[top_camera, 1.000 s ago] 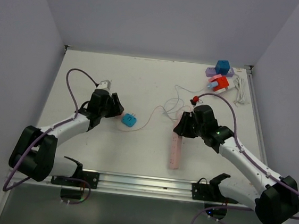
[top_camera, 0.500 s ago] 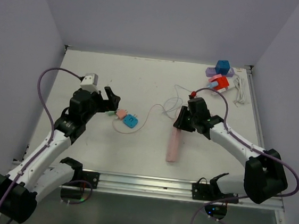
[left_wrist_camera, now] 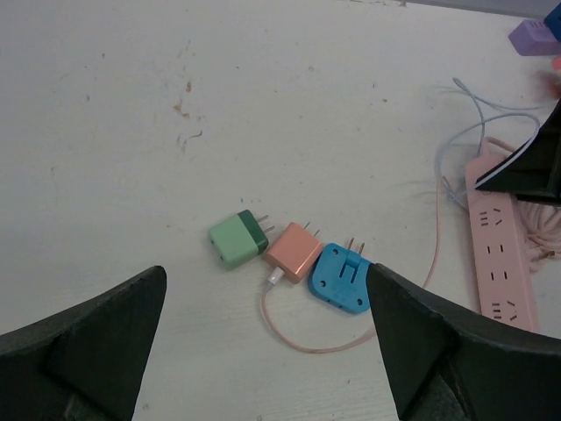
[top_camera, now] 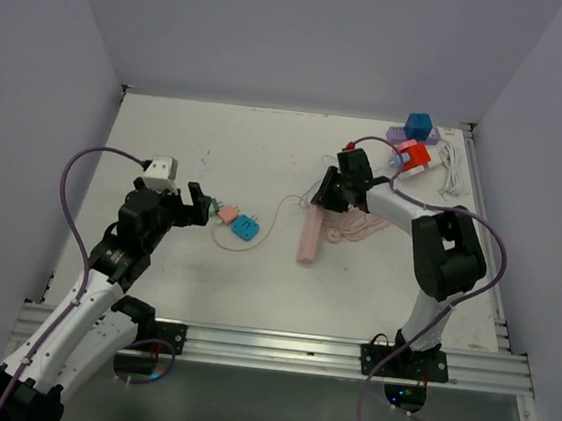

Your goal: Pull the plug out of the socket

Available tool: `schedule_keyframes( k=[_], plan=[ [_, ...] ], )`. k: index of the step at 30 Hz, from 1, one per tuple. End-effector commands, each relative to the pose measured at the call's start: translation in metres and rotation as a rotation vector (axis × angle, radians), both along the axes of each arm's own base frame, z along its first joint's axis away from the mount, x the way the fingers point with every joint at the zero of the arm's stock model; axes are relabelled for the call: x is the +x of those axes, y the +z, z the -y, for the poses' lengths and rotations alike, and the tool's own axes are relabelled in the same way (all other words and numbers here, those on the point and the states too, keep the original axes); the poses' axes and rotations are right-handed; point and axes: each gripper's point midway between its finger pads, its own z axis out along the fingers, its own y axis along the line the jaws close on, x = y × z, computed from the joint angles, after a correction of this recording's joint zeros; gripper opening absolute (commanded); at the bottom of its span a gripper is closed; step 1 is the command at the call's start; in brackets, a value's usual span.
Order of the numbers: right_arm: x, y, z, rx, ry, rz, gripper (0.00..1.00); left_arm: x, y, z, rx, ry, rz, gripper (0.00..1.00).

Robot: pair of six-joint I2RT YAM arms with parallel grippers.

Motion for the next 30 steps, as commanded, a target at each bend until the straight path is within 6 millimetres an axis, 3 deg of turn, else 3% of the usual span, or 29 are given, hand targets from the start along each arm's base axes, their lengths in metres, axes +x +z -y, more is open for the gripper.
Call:
schedule_keyframes(
  k=[1, 2, 4, 5, 9, 12, 16, 17, 19, 23, 26, 30],
  plan=[
    [0.057, 0.06, -0.024, 0.073, 0.0, 0.167, 0.26, 0.005, -0.002, -0.012, 0.059, 0.044, 0.009, 1.0],
    [0.058, 0.057, -0.023, 0.054, 0.003, 0.152, 0.39, 0.006, -0.005, -0.013, 0.065, 0.051, -0.003, 1.0],
    [0.071, 0.076, -0.024, 0.04, -0.003, 0.189, 0.51, 0.007, -0.004, -0.015, 0.07, 0.059, -0.005, 1.0],
    [0.07, 0.075, -0.02, 0.014, -0.001, 0.176, 0.6, 0.007, -0.006, -0.016, 0.071, 0.069, -0.008, 1.0],
    [0.073, 0.098, -0.005, -0.061, -0.026, 0.215, 0.75, 0.007, -0.006, -0.017, 0.073, 0.075, -0.009, 1.0],
    [0.074, 0.117, 0.01, -0.12, -0.041, 0.248, 0.8, 0.008, -0.006, -0.018, 0.073, 0.079, -0.012, 1.0],
    [0.083, 0.146, 0.043, -0.214, -0.13, 0.308, 0.84, 0.008, -0.006, -0.016, 0.066, 0.07, -0.015, 1.0],
    [0.086, 0.149, 0.063, -0.261, -0.196, 0.308, 0.85, 0.008, -0.006, -0.015, 0.062, 0.069, -0.015, 1.0],
    [0.09, 0.159, 0.083, -0.286, -0.269, 0.317, 0.9, 0.008, -0.006, -0.013, 0.058, 0.059, -0.015, 1.0],
    [0.096, 0.164, 0.139, -0.325, -0.488, 0.296, 0.98, 0.007, -0.002, -0.012, 0.047, 0.053, -0.002, 1.0],
    [0.099, 0.164, 0.174, -0.334, -0.631, 0.291, 0.99, 0.006, -0.001, -0.013, 0.045, 0.057, 0.004, 0.99],
    [0.105, 0.157, 0.205, -0.284, -0.753, 0.27, 0.99, 0.006, 0.0, -0.015, 0.049, 0.068, 0.007, 1.0]
  ],
)
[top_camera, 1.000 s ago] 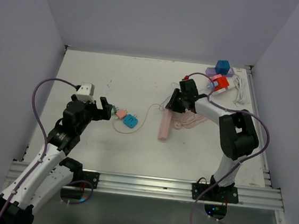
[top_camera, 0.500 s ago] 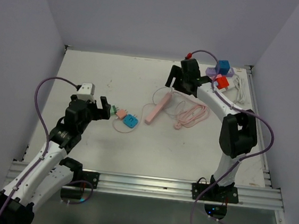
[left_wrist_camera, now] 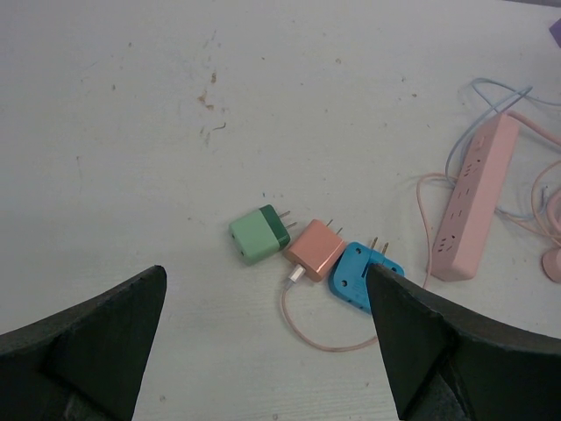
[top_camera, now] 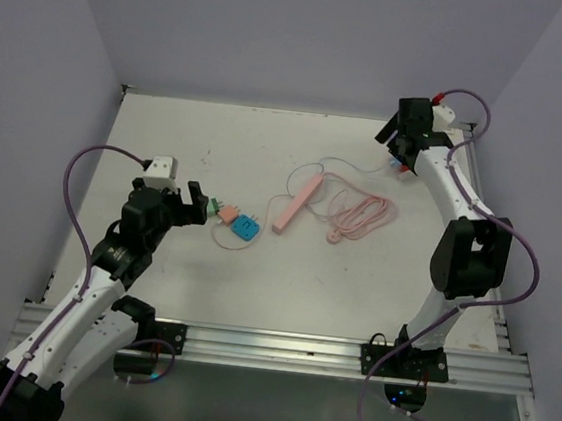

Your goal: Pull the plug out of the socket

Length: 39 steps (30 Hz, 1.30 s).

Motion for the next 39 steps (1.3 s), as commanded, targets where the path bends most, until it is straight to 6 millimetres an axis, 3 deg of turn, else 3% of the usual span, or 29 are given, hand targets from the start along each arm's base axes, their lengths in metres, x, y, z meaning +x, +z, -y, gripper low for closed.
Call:
schedule_keyframes(
  k=[1, 8, 13, 14, 27, 32, 35, 39],
  plan=[
    [0.004, 0.019, 0.031, 0.039, -0.167, 0.076, 0.99, 0.002, 0.011, -0.006, 0.005, 0.02, 0.039, 0.99],
    [0.025, 0.0, 0.069, 0.087, -0.272, 0.113, 0.99, 0.0, 0.02, -0.016, 0.014, 0.066, 0.087, 1.0],
    [0.04, -0.026, 0.075, 0.173, -0.278, 0.15, 0.99, 0.001, 0.017, -0.016, 0.027, 0.058, 0.079, 1.0],
    [0.048, -0.027, 0.088, 0.183, -0.29, 0.187, 0.99, 0.001, 0.016, -0.016, 0.03, 0.059, 0.076, 1.0],
    [0.09, -0.083, 0.102, 0.293, -0.284, 0.189, 0.98, 0.005, 0.0, -0.012, 0.054, 0.036, 0.027, 1.0],
    [0.108, -0.092, 0.103, 0.333, -0.248, 0.196, 0.96, 0.006, -0.003, -0.013, 0.066, 0.041, 0.013, 1.0],
    [0.111, -0.097, 0.1, 0.343, -0.224, 0.189, 0.93, 0.006, -0.004, -0.014, 0.07, 0.046, 0.011, 1.0],
    [0.107, -0.105, 0.094, 0.349, -0.19, 0.172, 0.8, 0.006, -0.005, -0.014, 0.071, 0.048, 0.008, 0.99]
  ],
)
